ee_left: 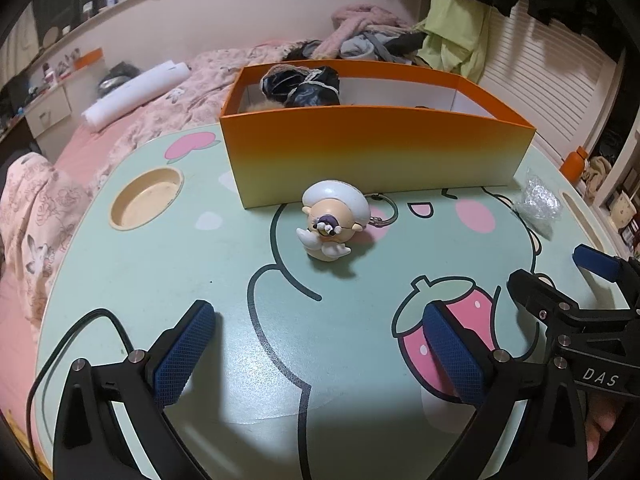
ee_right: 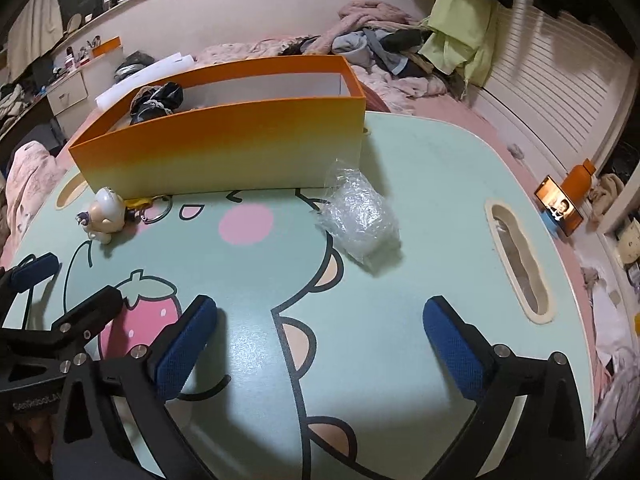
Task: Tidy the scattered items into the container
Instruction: 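Move the right gripper over the clear plastic bag and grasp it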
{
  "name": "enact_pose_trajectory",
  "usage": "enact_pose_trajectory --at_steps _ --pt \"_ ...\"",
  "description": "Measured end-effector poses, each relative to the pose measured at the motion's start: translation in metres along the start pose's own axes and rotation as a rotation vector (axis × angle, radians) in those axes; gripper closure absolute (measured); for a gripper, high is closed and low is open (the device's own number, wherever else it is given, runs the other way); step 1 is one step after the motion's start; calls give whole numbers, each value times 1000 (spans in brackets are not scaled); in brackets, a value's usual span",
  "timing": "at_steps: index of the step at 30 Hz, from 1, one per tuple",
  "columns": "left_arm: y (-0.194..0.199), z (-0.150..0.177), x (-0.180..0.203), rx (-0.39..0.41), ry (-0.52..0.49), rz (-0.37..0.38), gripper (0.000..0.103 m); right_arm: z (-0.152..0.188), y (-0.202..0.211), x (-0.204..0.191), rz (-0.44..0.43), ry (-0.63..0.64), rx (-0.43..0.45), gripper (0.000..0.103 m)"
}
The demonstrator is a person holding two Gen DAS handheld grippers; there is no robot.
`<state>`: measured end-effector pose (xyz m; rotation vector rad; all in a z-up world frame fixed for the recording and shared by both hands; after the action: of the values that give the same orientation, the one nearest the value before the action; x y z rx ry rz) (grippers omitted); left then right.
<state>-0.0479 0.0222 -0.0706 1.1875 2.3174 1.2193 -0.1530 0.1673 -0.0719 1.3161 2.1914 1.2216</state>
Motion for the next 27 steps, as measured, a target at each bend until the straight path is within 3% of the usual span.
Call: enact_pose_trajectory --at_steps 10,17,22,24,27 --pt "0 0 0 0 1 1 0 3 3 0 4 -18 -8 0" --pt "-1 -1 1 -2 5 5 0 -11 23 7 14 -38 88 0" --pt "-1 -1 1 -2 5 5 0 -26 34 24 -76 -82 128 1" --pt "-1 -1 1 -3 5 5 0 -29 37 33 -143 -118 151 4" --pt "-1 -1 1 -3 5 5 0 -27 36 37 -169 -79 152 19"
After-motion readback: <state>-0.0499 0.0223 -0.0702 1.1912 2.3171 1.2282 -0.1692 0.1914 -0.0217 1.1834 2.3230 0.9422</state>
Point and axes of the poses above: each gripper's, at about its wrist camera, not at the fingertips, and y roughly against the way its jaws point, x to its right, z to its underside, the point moved 10 cm from there along -y, roughly the way its jaws point, and after that the axes turned 12 degrees about y, right-handed, at the moved point
